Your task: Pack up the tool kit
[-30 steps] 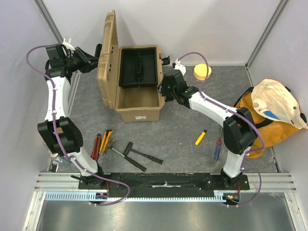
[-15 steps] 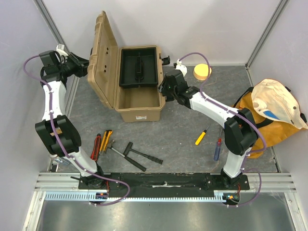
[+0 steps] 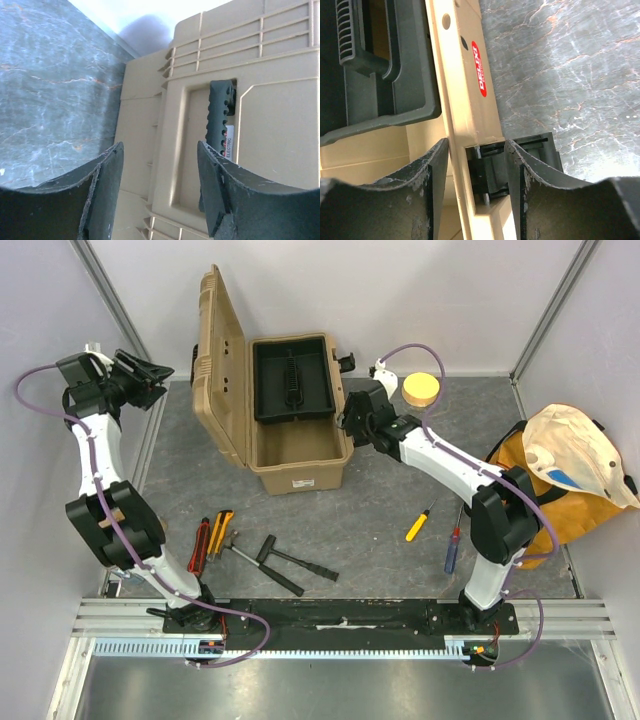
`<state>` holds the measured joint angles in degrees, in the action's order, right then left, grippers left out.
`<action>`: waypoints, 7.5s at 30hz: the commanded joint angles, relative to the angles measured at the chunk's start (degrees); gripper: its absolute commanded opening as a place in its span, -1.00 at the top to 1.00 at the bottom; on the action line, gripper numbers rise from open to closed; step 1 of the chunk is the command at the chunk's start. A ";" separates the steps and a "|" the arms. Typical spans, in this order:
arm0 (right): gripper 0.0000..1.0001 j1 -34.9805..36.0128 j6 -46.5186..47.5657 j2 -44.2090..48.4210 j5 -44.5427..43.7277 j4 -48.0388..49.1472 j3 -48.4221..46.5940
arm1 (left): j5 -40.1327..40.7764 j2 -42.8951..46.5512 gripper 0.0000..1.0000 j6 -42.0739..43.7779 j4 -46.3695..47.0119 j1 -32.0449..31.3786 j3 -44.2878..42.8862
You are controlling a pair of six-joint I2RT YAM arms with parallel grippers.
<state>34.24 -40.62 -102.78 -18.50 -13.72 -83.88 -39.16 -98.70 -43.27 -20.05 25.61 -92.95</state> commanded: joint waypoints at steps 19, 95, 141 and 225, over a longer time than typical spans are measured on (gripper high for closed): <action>-0.64 2.67 20.49 -3.37 -2.24 4.66 -20.34 | 5.76 12.12 -0.37 8.81 -5.79 -0.47 -4.08; 1.00 7.16 32.09 -20.63 -17.26 11.78 -50.08 | 9.89 14.49 -0.38 15.05 -11.59 -5.13 -6.28; 1.00 -10.60 8.98 5.67 -15.42 4.75 21.56 | 7.60 14.67 -0.38 14.79 -12.64 -6.62 -8.65; 0.87 38.89 37.54 -6.29 5.15 18.73 24.81 | 13.76 25.40 -0.40 20.59 -20.73 -21.12 -6.37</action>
<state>72.82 -2.55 -107.79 -10.92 6.74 -58.57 -25.54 -74.48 -24.77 -40.62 4.99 -99.50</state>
